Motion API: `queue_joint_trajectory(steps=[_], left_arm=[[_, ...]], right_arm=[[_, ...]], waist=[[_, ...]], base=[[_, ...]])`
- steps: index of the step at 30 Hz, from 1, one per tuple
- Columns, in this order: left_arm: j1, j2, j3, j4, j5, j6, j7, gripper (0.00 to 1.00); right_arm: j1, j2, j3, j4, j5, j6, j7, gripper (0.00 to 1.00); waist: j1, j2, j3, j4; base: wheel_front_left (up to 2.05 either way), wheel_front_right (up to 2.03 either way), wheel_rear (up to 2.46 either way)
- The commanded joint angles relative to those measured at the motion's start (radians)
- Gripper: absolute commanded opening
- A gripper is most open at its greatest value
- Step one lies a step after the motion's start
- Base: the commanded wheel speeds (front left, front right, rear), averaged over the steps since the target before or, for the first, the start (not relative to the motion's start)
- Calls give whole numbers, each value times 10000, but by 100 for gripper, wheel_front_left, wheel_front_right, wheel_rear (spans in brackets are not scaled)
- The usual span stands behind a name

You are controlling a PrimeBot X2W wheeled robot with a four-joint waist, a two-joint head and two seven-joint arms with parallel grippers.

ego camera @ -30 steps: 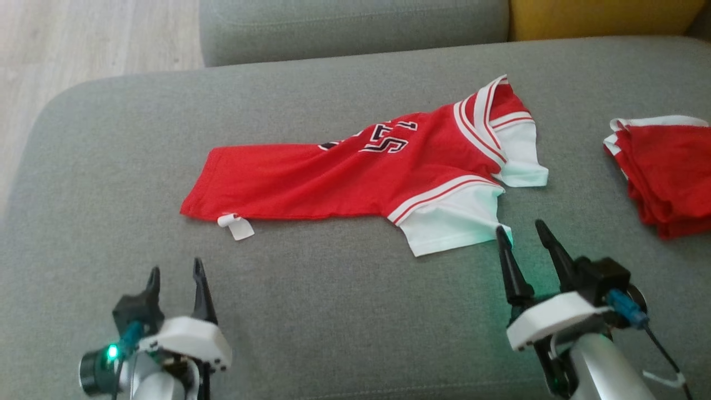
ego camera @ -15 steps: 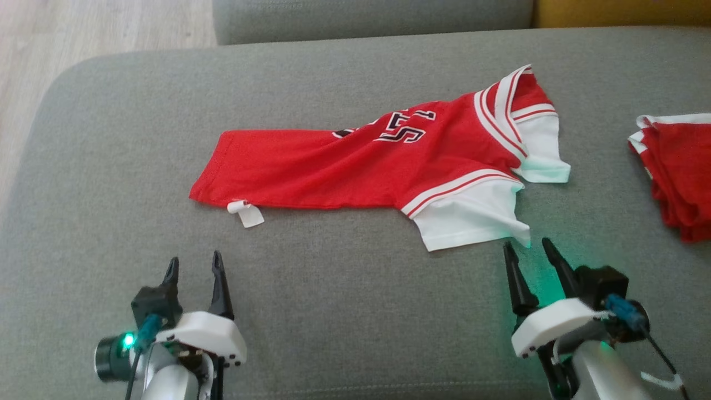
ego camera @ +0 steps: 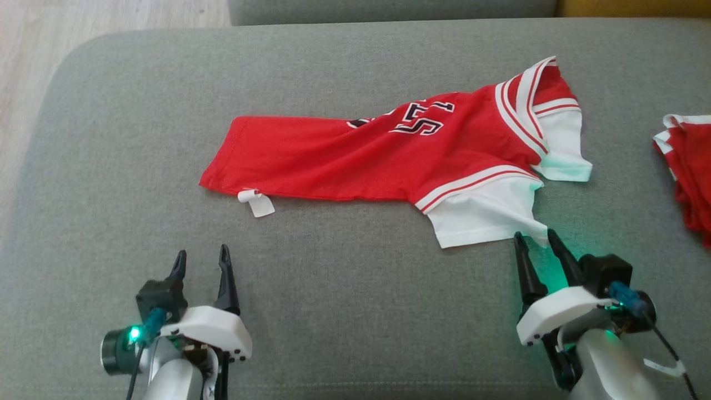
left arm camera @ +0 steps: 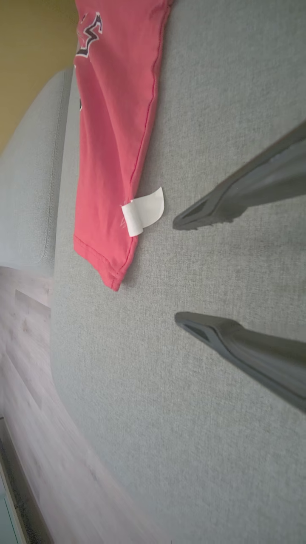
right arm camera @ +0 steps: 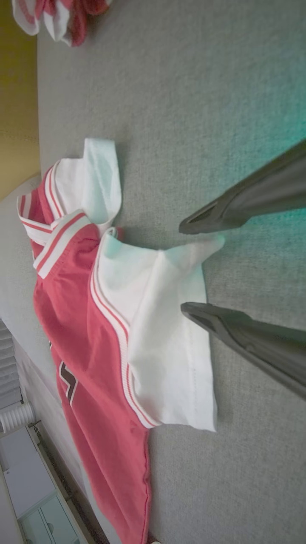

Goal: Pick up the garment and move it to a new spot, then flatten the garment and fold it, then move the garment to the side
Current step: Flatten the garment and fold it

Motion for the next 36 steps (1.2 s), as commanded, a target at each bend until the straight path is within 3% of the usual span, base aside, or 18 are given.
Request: queue_joint_trajectory(steps=[1, 3, 4, 6, 18, 27, 36], left_arm=[[-403, 160, 331, -252, -30, -1, -53, 100], [-385, 160, 321, -239, -33, 0, -53, 100], [-379, 160, 318, -234, -32, -2, -53, 100], [-383, 160, 325, -217, -33, -4, -53, 100], [-296, 160, 441, -219, -228, 12, -53, 100], [-291, 160, 411, -197, -566, 74, -53, 100], [-734, 160, 489, -193, -1096, -260, -53, 100]], right_arm=[[-298, 35, 175, -219, -88, 65, -55, 82], [-305, 35, 111, -194, -152, 65, -55, 79], [-310, 35, 100, -170, -176, 65, -55, 61], [-329, 35, 83, -86, -198, 65, -55, 2], [199, 32, -36, -358, 178, 65, -55, 0], [928, -678, 150, -1344, 857, 65, -55, 0], [816, -944, 332, -1519, 1114, 65, -55, 0]], waist=[[0, 0, 12, 9], [0, 0, 31, 26], [0, 0, 39, 33], [0, 0, 52, 41], [0, 0, -97, -578], [0, 0, -157, -1223], [0, 0, 305, -1611]], base=[[0, 0, 0], [0, 0, 0], [0, 0, 0], [0, 0, 0], [0, 0, 0], [0, 0, 0], [0, 0, 0]])
